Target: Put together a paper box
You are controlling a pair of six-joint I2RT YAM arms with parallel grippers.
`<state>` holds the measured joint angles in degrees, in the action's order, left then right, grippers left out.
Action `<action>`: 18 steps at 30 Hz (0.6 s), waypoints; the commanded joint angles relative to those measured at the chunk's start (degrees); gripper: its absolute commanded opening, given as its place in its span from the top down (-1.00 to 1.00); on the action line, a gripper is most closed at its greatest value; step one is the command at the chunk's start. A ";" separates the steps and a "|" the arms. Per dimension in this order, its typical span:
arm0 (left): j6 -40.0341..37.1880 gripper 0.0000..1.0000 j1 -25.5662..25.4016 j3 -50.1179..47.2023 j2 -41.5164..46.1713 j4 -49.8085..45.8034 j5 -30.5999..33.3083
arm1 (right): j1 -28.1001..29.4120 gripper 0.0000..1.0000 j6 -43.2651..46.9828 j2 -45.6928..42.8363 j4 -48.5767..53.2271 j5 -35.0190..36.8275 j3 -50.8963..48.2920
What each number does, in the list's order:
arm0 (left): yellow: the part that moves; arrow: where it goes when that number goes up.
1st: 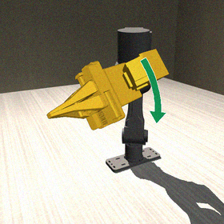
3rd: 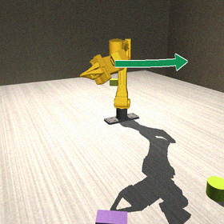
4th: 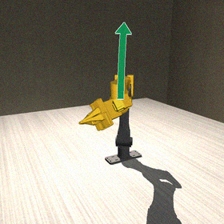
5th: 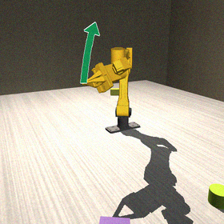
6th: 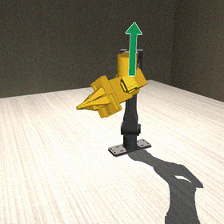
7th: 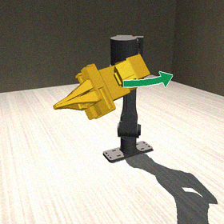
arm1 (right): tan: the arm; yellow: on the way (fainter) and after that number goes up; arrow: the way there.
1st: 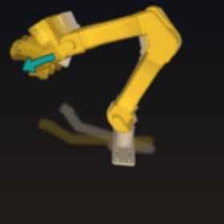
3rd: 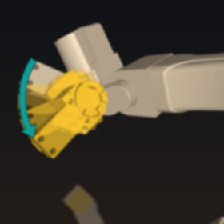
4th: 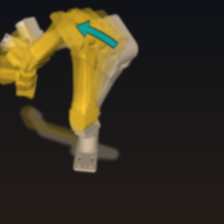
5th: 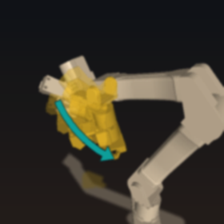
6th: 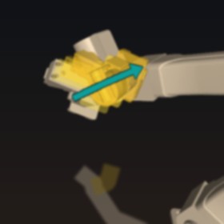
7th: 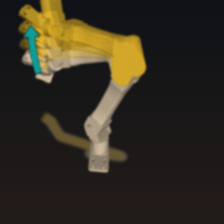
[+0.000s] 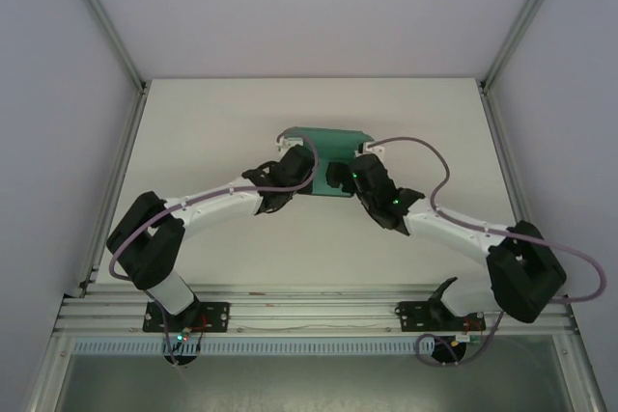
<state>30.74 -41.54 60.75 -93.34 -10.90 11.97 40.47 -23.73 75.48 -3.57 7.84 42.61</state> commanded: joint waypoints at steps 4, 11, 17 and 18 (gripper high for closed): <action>-4.54 1.00 0.85 -2.98 -0.61 2.89 -4.21 | -0.57 -1.00 -0.88 -8.65 2.65 4.38 -5.14; -7.64 1.00 1.83 -6.61 0.29 7.98 -10.45 | -4.86 -1.00 6.69 -21.32 0.88 -5.75 -12.03; -9.82 1.00 2.25 -10.00 1.72 12.83 -21.22 | -8.55 -0.67 23.60 -26.53 2.55 -12.77 -12.23; -9.82 1.00 2.30 -10.81 2.08 13.96 -21.98 | -9.10 -0.63 25.55 -26.40 3.07 -14.60 -11.85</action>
<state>22.76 -39.35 52.14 -93.32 -1.96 -3.77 32.99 -8.27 49.43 -2.20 -0.80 29.63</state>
